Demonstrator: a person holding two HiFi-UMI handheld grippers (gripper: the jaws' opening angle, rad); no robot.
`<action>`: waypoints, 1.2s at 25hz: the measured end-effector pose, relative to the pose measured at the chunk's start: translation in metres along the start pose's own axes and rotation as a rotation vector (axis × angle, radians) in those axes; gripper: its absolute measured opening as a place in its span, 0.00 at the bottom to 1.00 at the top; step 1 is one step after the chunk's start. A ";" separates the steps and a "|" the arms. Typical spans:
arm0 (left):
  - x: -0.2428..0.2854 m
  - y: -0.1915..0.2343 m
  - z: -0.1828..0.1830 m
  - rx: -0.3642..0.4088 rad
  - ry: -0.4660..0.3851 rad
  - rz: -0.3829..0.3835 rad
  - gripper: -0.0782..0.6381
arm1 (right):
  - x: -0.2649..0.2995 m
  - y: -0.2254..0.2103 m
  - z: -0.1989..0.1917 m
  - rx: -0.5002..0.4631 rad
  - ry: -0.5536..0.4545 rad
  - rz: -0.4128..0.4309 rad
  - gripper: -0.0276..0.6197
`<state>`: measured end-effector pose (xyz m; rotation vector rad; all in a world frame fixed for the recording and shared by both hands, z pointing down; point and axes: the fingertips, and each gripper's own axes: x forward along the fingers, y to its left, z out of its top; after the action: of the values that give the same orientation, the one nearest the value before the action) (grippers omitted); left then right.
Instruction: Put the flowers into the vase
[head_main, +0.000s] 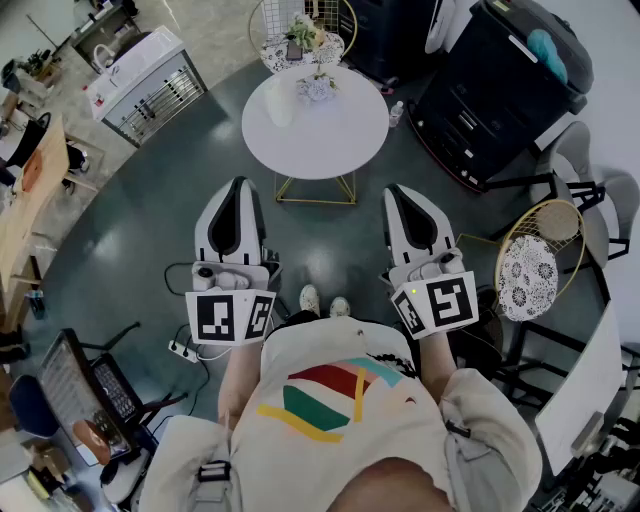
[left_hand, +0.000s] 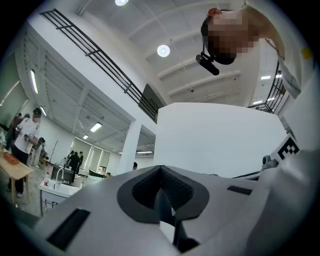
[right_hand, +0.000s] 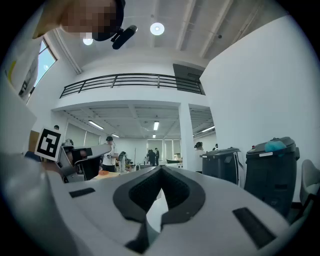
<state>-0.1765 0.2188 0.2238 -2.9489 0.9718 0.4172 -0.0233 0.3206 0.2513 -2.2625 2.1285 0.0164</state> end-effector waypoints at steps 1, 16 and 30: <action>0.000 0.002 0.000 0.002 0.002 -0.001 0.11 | 0.001 0.000 -0.002 0.009 0.002 -0.001 0.05; 0.008 0.011 -0.008 0.021 0.027 -0.044 0.11 | 0.012 0.008 0.004 0.161 -0.120 0.060 0.05; 0.005 0.058 -0.019 -0.015 0.050 -0.038 0.11 | 0.041 0.019 -0.022 0.211 -0.023 -0.036 0.05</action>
<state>-0.2023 0.1674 0.2450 -2.9994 0.9192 0.3530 -0.0401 0.2781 0.2717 -2.1678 1.9735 -0.1737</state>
